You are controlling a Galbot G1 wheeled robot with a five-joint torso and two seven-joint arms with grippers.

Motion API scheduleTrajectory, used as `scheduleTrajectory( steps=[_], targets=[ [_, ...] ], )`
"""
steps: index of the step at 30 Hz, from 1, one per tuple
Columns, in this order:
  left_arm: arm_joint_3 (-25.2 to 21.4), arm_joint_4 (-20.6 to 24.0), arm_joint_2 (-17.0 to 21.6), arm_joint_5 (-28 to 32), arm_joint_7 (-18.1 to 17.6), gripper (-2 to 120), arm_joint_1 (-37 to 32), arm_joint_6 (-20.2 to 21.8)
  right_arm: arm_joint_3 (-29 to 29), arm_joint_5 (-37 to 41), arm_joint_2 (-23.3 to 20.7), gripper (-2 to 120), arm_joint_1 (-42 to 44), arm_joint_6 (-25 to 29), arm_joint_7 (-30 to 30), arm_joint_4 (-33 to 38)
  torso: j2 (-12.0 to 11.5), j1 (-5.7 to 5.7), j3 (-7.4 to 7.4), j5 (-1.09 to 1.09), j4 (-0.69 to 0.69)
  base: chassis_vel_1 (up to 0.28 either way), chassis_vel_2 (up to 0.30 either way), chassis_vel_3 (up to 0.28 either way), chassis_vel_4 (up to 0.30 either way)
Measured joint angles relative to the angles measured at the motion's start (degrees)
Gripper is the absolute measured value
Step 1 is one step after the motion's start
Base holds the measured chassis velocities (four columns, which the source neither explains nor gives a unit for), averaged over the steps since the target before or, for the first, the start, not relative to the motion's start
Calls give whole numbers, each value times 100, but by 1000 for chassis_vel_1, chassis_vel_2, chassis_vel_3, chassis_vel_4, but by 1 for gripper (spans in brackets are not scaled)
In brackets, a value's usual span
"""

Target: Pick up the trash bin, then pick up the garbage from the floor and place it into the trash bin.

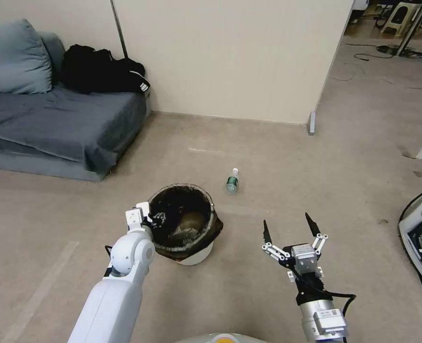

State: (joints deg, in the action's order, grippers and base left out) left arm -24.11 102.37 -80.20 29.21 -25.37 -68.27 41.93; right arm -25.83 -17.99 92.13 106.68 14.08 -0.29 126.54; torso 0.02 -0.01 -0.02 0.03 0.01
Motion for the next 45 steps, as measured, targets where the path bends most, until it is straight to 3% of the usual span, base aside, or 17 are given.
scheduleTrajectory(
  steps=[7, 9, 15, 22, 28, 30, 31, 34, 36, 38, 45],
  targets=[
    [33, 1, -89, 23, -115, 21, 11, -1, 6, -101, 0, 100, -8, 0, 119, -2, 0, 0, 0, 0, -1, 0, 0, 0, 0],
    [39, 1, -131, 25, -167, 15, 2, -1, 6, -534, 0, 100, -56, -54, 633, 72, 0, 0, 0, -1, -1, 0, 0, 0, 0],
    [33, 36, -158, 25, -253, 15, -43, -1, 8, -672, 0, 100, -69, -82, 793, 96, 0, 0, 1, -3, -1, 0, 0, 0, 0],
    [-35, 299, -208, -23, -323, 10, -232, 10, -158, -1176, 0, 100, -243, 702, 594, -15, -1, 1, 2, -9, -1, 0, 0, 0, 0],
    [-57, 833, -233, -211, -308, 3, -550, 16, -173, -1210, 0, 100, -256, 763, 568, -26, -3, 2, 4, -16, -5, 0, 0, 0, 0],
    [-83, 1310, -259, -370, -361, 0, -770, -46, -173, -1013, 0, 100, -262, 767, 532, -32, -3, 2, 4, -9, -7, 0, 0, 0, 0],
    [-83, 1310, -259, -370, -361, 0, -770, -46, -173, -1013, 0, 100, -262, 767, 532, -32, -3, 2, 4, -9, -7, 0, 0, 0, 0],
    [-89, 2098, -277, -528, -381, 0, -1249, -128, -157, -186, 1, 100, -275, 712, 384, -56, -3, 2, 3, -7, -3, 0, 0, 0, 0],
    [-90, 2257, -276, -576, -381, 0, -1347, -152, -153, -49, 0, 100, -275, 698, 357, -61, -3, 2, 3, -5, -3, 0, 0, 0, 0],
    [-89, 2818, -262, -908, -336, 0, -1736, -268, -150, 144, 0, 100, -278, 676, 321, -65, -3, 2, 3, -4, -3, 0, 0, 0, 0],
    [-77, 3442, -301, -1644, -305, 0, -2383, -615, -119, 236, 1, 100, -325, 663, 273, -102, -3, 2, 2, -5, -3, 0, 0, 0, 0]
  ],
)
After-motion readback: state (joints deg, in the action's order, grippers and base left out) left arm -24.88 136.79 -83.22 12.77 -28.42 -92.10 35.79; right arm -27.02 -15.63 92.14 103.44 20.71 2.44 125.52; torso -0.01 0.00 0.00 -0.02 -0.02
